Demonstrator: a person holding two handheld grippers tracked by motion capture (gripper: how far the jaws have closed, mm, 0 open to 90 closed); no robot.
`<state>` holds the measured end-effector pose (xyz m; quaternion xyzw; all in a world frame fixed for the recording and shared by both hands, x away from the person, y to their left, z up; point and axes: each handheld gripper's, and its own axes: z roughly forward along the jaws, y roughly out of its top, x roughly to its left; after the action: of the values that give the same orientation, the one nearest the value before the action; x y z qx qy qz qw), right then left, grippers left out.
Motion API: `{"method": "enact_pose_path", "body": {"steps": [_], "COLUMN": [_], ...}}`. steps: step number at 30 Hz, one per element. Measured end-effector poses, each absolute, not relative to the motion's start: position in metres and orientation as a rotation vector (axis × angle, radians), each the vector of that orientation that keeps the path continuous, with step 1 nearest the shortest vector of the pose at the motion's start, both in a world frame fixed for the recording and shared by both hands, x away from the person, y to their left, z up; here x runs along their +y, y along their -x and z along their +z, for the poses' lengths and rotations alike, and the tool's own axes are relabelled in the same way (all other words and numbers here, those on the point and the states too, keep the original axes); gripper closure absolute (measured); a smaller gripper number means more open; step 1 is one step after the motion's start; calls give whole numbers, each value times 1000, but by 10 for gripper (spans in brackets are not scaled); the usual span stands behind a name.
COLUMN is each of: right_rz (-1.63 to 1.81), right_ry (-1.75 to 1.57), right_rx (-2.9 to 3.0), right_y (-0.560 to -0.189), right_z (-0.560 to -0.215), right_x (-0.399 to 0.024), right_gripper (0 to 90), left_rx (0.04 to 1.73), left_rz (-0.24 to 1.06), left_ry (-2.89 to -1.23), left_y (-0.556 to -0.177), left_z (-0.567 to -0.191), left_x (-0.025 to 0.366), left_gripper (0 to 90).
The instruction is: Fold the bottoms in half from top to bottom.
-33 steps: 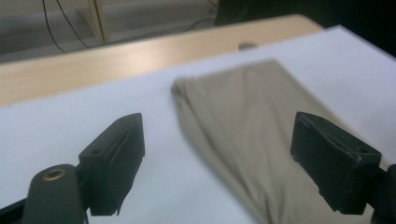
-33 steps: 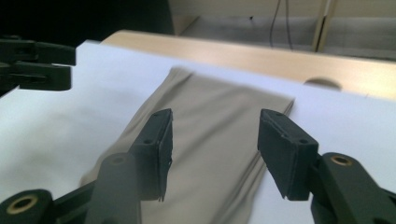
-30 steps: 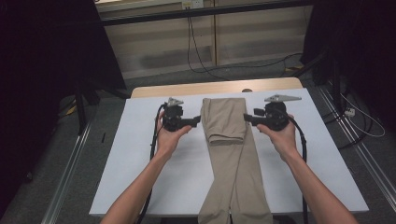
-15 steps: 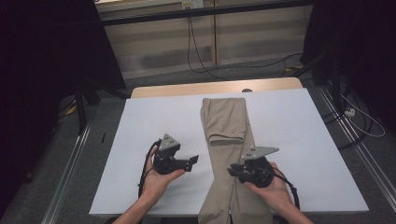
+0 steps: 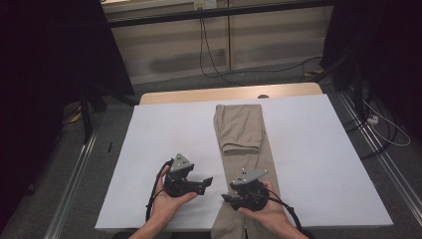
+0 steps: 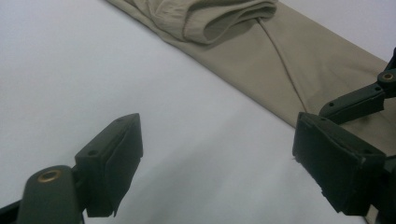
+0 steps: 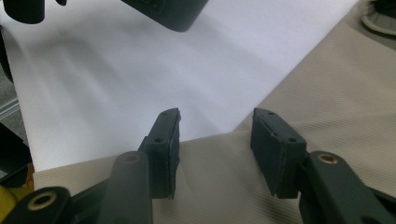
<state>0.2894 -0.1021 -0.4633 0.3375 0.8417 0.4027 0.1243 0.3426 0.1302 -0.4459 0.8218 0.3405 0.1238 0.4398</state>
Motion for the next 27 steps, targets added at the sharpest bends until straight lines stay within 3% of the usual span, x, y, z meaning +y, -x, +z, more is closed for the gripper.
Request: {"method": "enact_pose_path", "body": {"steps": [10,11,13,14,27], "right_rz": [1154,1135,1138,1145,1294], "right_ry": [-909,-898,-885,-886,-1011], "right_rx": [2495,2490,2494,2501,2388], "right_y": [-278,-277,-276,-275,-249], "right_z": [-467,-467,-467,-467,-433], "right_x": [-91,-89,-88,-87,-139], "right_gripper": [597,626,877,900,900], "left_rx": [852,857,852,852,850], "left_rz": [308,307,307,307,303], "left_ry": [-2034,-2030,-2035,-2033,-2037], "left_y": [-343,-342,-342,-342,-341], "left_z": [-445,-445,-445,-446,-447], "left_x": [131,131,130,130,128], "left_gripper": [165,165,165,165,169]}}
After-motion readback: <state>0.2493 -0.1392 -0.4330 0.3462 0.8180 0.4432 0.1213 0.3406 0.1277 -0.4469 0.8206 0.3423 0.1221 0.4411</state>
